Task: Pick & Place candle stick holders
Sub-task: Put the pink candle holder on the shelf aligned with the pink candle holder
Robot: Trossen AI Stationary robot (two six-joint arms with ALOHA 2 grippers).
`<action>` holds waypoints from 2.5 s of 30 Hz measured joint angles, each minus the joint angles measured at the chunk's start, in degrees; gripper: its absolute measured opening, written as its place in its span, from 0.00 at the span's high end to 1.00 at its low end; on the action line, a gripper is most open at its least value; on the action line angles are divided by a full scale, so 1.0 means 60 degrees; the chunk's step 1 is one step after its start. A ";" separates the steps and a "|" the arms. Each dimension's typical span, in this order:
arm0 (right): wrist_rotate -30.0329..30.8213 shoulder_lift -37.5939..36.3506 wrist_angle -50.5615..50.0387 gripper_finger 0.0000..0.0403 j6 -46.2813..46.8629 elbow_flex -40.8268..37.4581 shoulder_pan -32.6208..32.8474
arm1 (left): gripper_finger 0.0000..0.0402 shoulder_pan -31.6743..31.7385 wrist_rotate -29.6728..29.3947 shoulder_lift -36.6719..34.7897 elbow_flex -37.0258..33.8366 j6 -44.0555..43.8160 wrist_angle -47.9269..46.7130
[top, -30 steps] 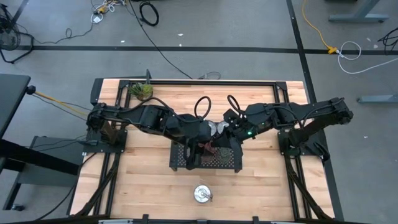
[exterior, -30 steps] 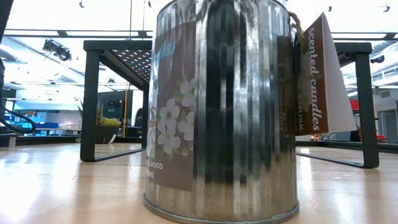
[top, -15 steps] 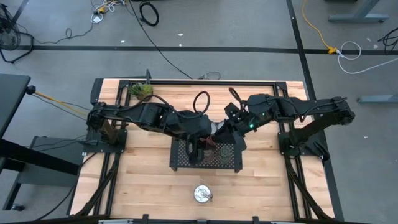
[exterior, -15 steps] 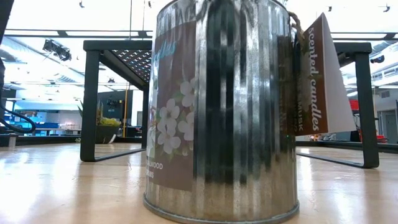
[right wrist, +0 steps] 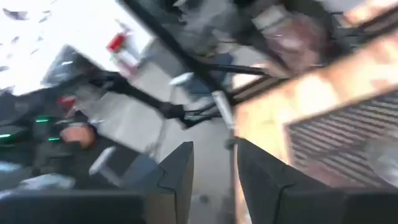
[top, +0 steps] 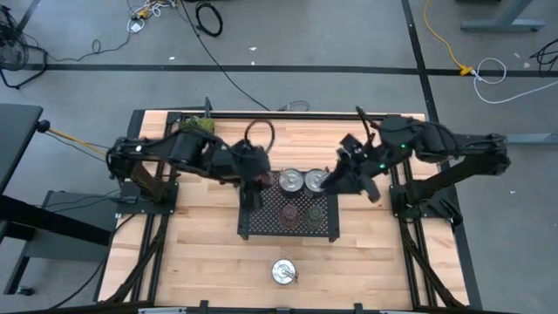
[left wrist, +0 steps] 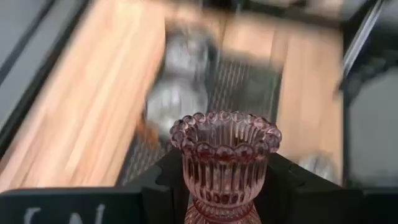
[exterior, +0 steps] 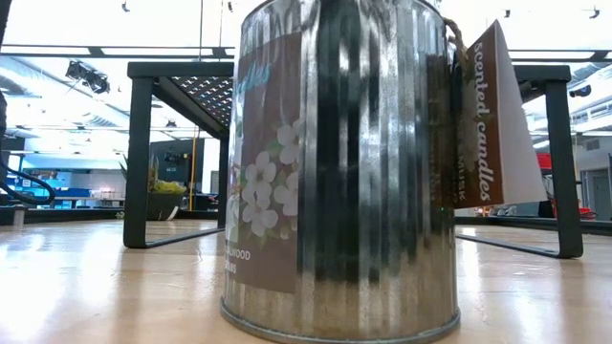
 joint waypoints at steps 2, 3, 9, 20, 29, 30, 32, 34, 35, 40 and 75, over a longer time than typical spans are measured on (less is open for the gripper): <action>0.0369 -0.0323 -0.0242 0.69 -0.0006 -0.0013 0.0023 | 0.67 0.0000 -0.0142 -0.0160 0.0037 0.0019 0.0550; 0.0473 -0.0517 -0.0325 0.69 -0.0003 0.0013 0.0029 | 0.67 -0.0012 -0.0145 -0.0297 0.0040 0.0076 0.0394; 0.1739 -0.1129 -0.1919 0.69 0.0198 -0.0001 0.0044 | 0.67 -0.0435 -0.1051 -0.0979 0.0039 0.0081 0.0096; 0.2371 -0.1347 -0.2719 0.69 0.0537 -0.0005 0.0461 | 0.67 -0.2499 -0.4032 -0.1947 0.0039 -0.1586 -0.1615; 0.2413 -0.1365 -0.2721 0.69 0.0780 -0.0003 0.0461 | 0.67 -0.4423 -0.5792 -0.3800 -0.2797 -0.4475 -0.2024; 0.2441 -0.1365 -0.2711 0.69 0.0797 -0.0003 0.0465 | 0.67 -0.4599 -0.5869 -0.4179 -0.3544 -0.4773 -0.1707; 0.2442 -0.1363 -0.2684 0.69 0.0915 -0.0003 0.0465 | 0.67 -0.4980 -0.6207 -0.4911 -0.5134 -0.5291 -0.0860; 0.2449 -0.1361 -0.2649 0.69 0.1003 -0.0003 0.0464 | 0.67 -0.5368 -0.6782 -0.5583 -0.6773 -0.5354 0.0461; 0.2453 -0.1361 -0.2600 0.69 0.1000 -0.0003 0.0461 | 0.67 -0.5544 -0.7123 -0.5922 -0.7594 -0.5165 0.1226; 0.2579 -0.1361 -0.2241 0.69 0.1123 -0.0003 0.0461 | 0.67 -0.5932 -0.8022 -0.7063 -1.1378 -0.3776 0.6409; 0.3047 -0.1343 -0.1799 0.69 0.0954 -0.0003 0.0461 | 0.67 -0.2043 -0.2209 -0.3596 -1.4874 0.2572 1.9063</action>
